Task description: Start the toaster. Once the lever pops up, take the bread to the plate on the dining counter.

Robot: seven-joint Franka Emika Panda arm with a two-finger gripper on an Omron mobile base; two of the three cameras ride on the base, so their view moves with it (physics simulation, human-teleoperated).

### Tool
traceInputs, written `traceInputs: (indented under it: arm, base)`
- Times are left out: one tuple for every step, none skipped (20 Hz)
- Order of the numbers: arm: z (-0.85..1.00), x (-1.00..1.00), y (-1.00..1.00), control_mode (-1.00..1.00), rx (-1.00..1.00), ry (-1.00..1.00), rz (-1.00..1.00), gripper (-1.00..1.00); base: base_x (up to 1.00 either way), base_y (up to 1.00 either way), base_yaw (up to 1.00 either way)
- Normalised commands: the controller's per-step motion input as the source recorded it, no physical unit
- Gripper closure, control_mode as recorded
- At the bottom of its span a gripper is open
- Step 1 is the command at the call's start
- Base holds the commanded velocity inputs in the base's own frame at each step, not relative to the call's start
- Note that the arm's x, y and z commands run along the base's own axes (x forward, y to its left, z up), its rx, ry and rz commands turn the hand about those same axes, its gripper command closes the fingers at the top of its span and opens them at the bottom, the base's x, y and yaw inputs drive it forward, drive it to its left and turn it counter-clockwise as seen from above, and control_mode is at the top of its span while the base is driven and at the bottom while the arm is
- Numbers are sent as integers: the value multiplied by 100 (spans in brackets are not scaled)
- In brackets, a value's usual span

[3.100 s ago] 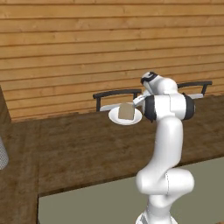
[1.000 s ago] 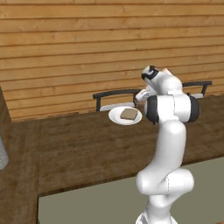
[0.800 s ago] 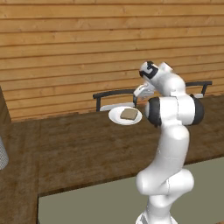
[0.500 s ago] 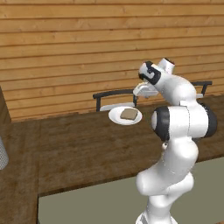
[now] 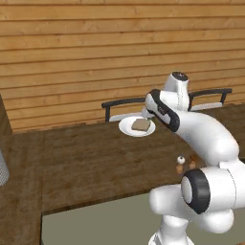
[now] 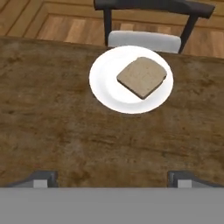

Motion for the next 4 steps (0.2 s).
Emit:
traceInputs:
  arm:
    - [46, -100, 9, -100, -8, 0, -10, -100]
    - [41, -100, 0, -100, -5, -5, -11, -100]
    - [37, -100, 0, -100, -2, -15, -13, -100]
    - [39, -100, 0, -100, 0, -15, -15, -100]
  base:
    - [0, 0, 0]
    - [0, 0, 0]
    - [0, 0, 0]
    - [0, 0, 0]
